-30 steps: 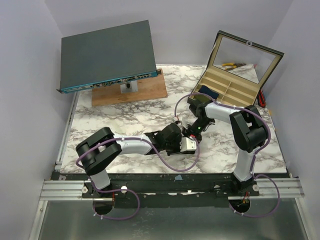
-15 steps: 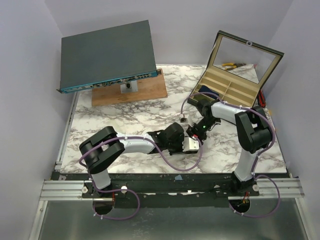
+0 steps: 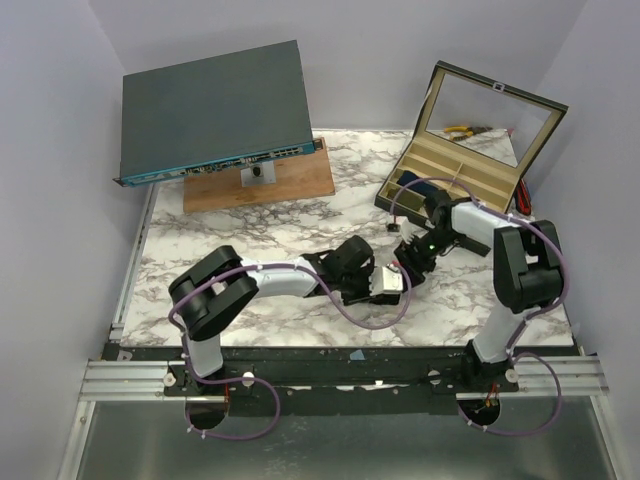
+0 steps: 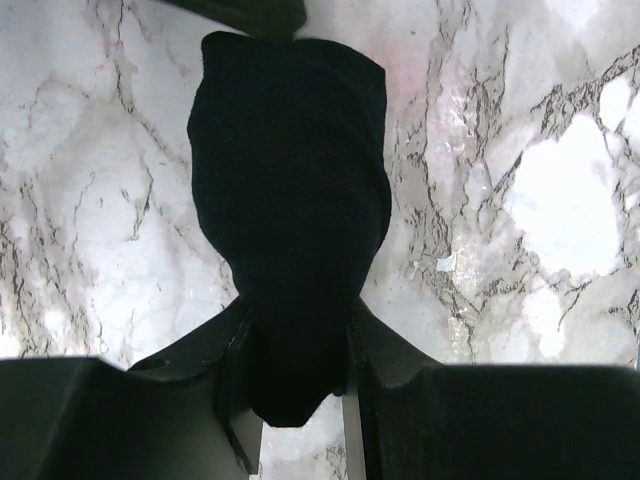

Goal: Roll the underwear
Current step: Roll the underwear to the center of the board.

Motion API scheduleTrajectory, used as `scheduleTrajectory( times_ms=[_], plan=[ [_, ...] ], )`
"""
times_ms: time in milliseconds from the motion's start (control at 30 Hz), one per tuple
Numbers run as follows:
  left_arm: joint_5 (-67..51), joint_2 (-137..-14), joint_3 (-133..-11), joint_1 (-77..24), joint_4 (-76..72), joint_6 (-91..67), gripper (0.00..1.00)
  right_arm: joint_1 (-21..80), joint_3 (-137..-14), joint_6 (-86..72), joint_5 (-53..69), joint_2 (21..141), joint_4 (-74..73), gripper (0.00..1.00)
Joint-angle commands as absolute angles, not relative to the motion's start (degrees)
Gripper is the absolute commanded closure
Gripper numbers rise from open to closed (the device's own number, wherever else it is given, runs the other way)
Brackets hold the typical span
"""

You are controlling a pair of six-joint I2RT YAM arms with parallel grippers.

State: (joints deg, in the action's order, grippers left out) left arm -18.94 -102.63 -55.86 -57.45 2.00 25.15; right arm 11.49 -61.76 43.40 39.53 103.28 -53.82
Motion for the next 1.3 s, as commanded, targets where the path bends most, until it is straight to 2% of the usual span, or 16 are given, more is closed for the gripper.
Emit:
scheduleTrajectory(
  times_ms=[0, 400, 633, 867, 1267],
  plan=[
    [-22.02, -107.12, -56.39, -56.45, 11.76, 23.87, 1.00, 9.02, -58.61, 43.47, 34.32, 98.49, -46.40, 0.36],
    [-22.81, -109.28, -58.74, -54.67, 13.33, 23.02, 1.00, 5.80, -41.75, 41.70, 39.00, 75.02, -30.31, 0.36],
    [-23.90, -111.21, -60.44, -54.32, 14.77, 23.02, 1.00, 5.79, -34.17, 45.80, 40.26, 63.90, -24.97, 0.28],
    [-24.83, -113.25, -62.46, -53.80, 16.11, 22.94, 1.00, 6.43, -32.00, 50.49, 43.89, 63.14, -23.96, 0.21],
    [-30.11, -117.16, -66.68, -52.01, 20.02, 22.54, 1.00, 8.63, -26.28, 55.15, 45.25, 60.72, -18.75, 0.21]
  ],
)
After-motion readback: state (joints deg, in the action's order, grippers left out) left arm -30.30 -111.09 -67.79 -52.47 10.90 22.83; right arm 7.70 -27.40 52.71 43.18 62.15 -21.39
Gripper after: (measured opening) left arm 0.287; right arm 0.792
